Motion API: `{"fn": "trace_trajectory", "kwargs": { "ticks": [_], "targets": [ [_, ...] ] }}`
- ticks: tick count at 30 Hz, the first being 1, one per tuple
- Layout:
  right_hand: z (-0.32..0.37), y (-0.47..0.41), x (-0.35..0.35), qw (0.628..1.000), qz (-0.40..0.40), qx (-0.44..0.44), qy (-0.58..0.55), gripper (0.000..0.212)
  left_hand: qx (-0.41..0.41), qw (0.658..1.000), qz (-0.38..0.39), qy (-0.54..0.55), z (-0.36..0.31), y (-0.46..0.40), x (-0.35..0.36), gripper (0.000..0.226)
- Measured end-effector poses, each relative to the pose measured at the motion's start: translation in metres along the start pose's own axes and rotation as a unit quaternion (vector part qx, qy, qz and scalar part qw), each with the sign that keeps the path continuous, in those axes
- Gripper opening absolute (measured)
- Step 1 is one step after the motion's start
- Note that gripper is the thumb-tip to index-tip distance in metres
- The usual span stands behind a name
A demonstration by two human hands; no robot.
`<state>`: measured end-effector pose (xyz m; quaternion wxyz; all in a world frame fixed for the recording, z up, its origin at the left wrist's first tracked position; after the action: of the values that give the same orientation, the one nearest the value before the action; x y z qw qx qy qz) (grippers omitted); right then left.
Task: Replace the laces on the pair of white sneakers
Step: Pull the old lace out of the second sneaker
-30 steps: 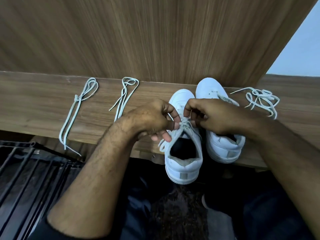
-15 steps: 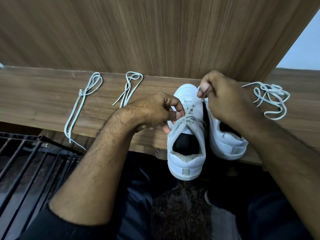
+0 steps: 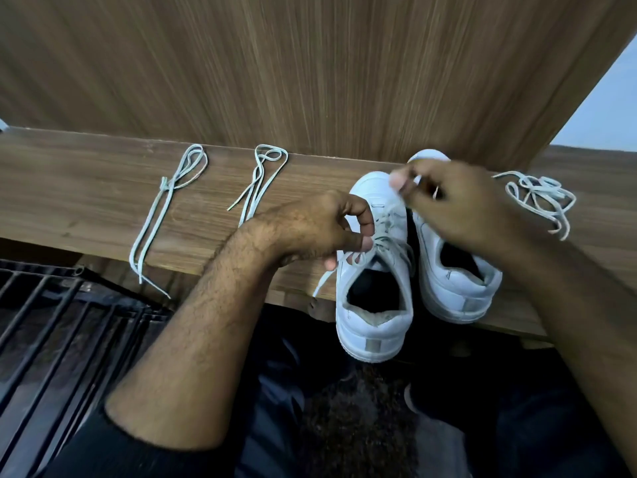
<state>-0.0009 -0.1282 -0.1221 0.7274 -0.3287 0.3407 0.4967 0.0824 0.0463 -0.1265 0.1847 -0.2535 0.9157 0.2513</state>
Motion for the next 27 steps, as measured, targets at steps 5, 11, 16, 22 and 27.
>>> {"fn": "trace_trajectory", "kwargs": {
  "ticks": [5, 11, 16, 22, 27],
  "targets": [
    [0.011, 0.012, 0.015, 0.989, 0.125, -0.012, 0.074, 0.041, -0.019, 1.0, 0.005, 0.009, -0.002, 0.001, 0.0, 0.003],
    [0.009, 0.013, 0.009, 0.982, 0.169, -0.023, 0.081, 0.042, -0.028, 0.999, 0.004, 0.033, -0.002, 0.0, 0.002, 0.011],
    [0.009, 0.017, 0.0, 0.969, 0.215, -0.013, 0.12, 0.058, -0.02, 0.999, -0.014, 0.023, -0.001, -0.001, 0.001, 0.007],
    [0.007, 0.015, -0.001, 0.999, 0.008, -0.033, 0.018, 0.031, 0.019, 0.999, -0.042, -0.008, 0.003, -0.005, -0.003, 0.007],
    [0.01, 0.008, 0.001, 0.866, -0.032, 0.137, -0.479, 0.029, 0.05, 0.998, -0.038, -0.005, 0.006, -0.009, -0.006, 0.016]
  ]
}}
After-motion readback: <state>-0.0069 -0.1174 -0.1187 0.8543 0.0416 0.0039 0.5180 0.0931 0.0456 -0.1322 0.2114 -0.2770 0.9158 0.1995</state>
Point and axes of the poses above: each hand's wrist, its own y-axis away from the middle knuckle, its own x-axis out of the palm, z = x × y, the point moved 2 cm from there along -y, towards the middle knuckle, and after that the axes turned 6 degrees about y, right-handed, at the moved point
